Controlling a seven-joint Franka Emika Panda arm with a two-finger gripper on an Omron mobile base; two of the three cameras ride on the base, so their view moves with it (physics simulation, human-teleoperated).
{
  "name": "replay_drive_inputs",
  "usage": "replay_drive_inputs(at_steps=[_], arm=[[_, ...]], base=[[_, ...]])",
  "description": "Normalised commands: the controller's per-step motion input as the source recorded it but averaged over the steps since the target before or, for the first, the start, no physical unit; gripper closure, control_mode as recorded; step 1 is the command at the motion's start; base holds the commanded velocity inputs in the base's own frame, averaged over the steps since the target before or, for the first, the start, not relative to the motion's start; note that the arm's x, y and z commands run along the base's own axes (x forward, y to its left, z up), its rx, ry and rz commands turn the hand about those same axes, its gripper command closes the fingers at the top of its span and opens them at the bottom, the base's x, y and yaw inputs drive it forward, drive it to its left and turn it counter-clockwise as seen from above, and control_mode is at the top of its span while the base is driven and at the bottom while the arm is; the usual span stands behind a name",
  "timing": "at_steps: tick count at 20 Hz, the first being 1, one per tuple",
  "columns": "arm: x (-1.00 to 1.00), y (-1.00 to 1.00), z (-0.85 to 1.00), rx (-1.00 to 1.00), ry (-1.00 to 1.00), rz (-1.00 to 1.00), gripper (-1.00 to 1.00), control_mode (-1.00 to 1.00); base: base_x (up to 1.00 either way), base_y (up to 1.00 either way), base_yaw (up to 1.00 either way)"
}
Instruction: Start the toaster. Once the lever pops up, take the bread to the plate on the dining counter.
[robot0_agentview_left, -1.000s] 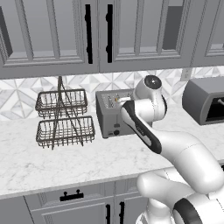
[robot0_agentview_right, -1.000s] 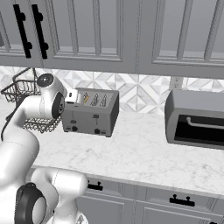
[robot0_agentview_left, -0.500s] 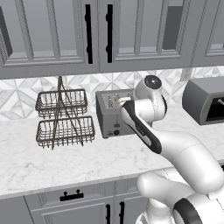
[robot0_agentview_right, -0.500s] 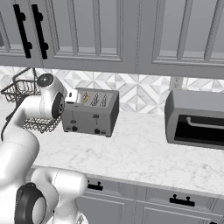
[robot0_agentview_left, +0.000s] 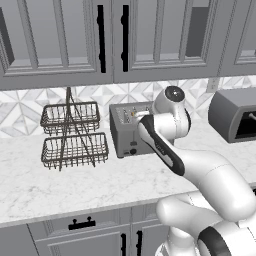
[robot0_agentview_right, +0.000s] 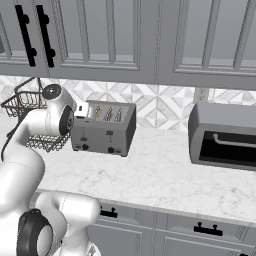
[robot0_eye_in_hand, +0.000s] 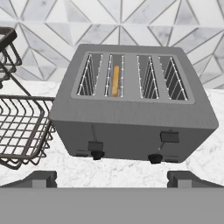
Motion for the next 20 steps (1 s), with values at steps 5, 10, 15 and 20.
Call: replay_drive_inputs(at_steps=[5, 10, 15, 20], arm=[[0.00, 0.00, 0.00, 0.00, 0.00, 0.00, -1.00, -1.00], [0.00, 0.00, 0.00, 0.00, 0.00, 0.00, -1.00, -1.00], [0.00, 0.00, 0.00, 0.00, 0.00, 0.00, -1.00, -1.00], [0.00, 0.00, 0.00, 0.00, 0.00, 0.00, -1.00, -1.00]], base=[[0.00, 0.00, 0.00], [0.00, 0.00, 0.00], [0.00, 0.00, 0.00], [0.00, 0.00, 0.00]])
